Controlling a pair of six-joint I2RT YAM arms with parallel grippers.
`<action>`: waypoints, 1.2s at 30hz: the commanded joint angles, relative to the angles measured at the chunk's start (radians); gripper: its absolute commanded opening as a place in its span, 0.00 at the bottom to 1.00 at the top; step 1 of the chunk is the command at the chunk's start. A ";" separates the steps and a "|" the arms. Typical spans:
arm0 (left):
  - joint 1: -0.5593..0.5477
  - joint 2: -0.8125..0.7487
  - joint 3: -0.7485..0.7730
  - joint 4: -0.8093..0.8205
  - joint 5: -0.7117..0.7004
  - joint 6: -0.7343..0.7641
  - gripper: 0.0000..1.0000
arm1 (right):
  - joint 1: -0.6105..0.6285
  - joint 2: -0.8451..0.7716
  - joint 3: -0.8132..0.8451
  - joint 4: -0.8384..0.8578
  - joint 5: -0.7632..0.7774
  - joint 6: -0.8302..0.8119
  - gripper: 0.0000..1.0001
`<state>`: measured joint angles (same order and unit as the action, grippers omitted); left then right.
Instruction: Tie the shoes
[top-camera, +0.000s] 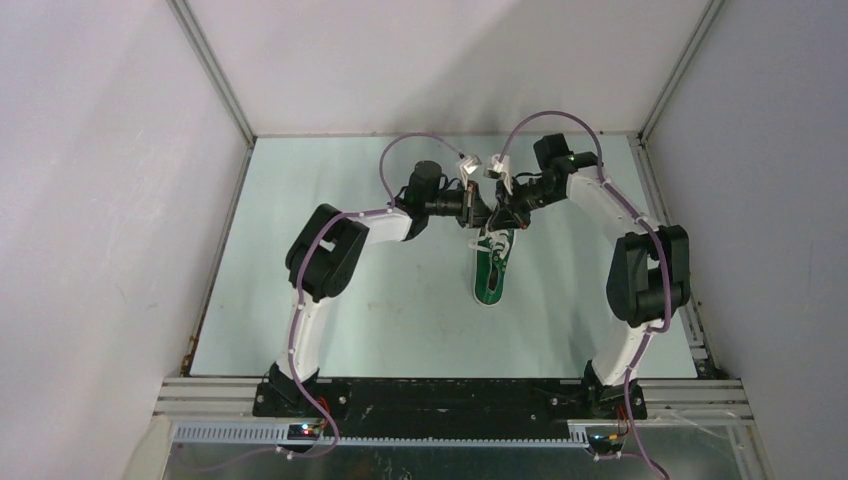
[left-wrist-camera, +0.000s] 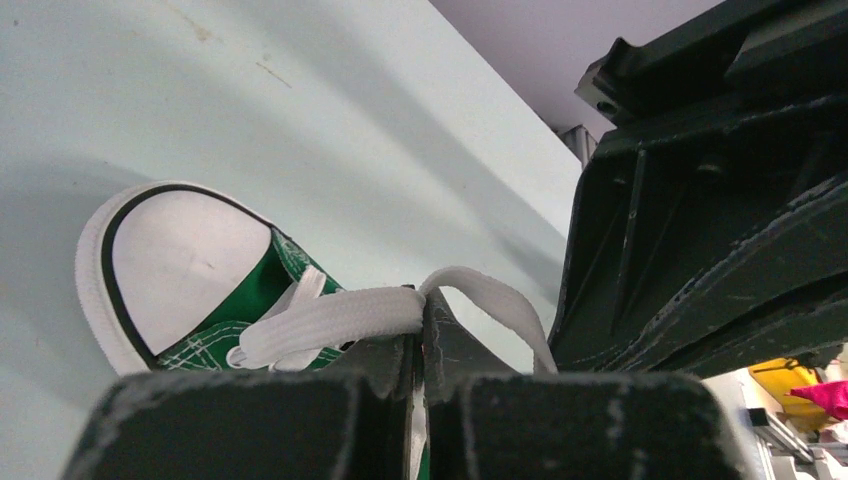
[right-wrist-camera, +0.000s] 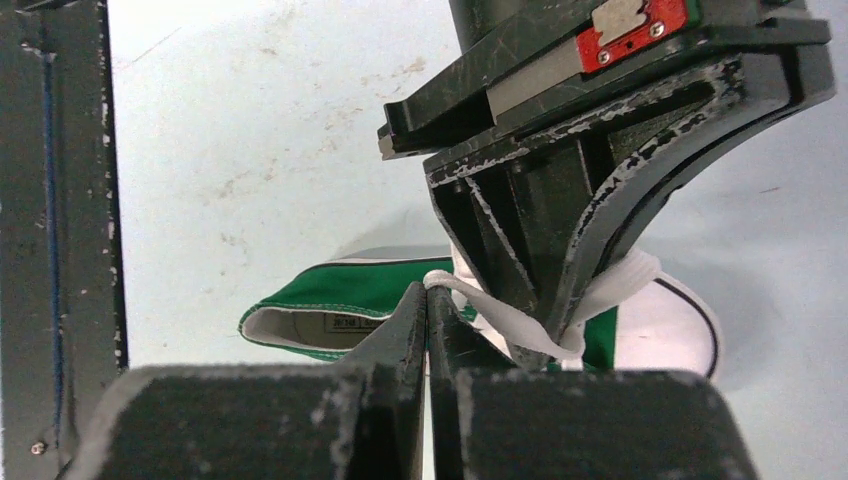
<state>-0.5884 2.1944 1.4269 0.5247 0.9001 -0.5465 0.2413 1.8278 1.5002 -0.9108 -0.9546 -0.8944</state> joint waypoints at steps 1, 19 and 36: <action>0.001 -0.038 0.020 0.094 0.047 -0.053 0.03 | 0.014 -0.060 0.011 0.039 0.030 -0.045 0.01; 0.001 -0.031 0.041 0.075 0.058 -0.050 0.03 | 0.088 -0.130 -0.121 0.107 0.195 -0.302 0.00; 0.002 -0.022 0.049 0.145 0.094 -0.103 0.03 | 0.214 -0.256 -0.270 0.298 0.545 -0.358 0.00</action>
<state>-0.5880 2.1944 1.4292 0.6075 0.9569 -0.6235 0.4316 1.6077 1.2343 -0.6739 -0.4984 -1.2255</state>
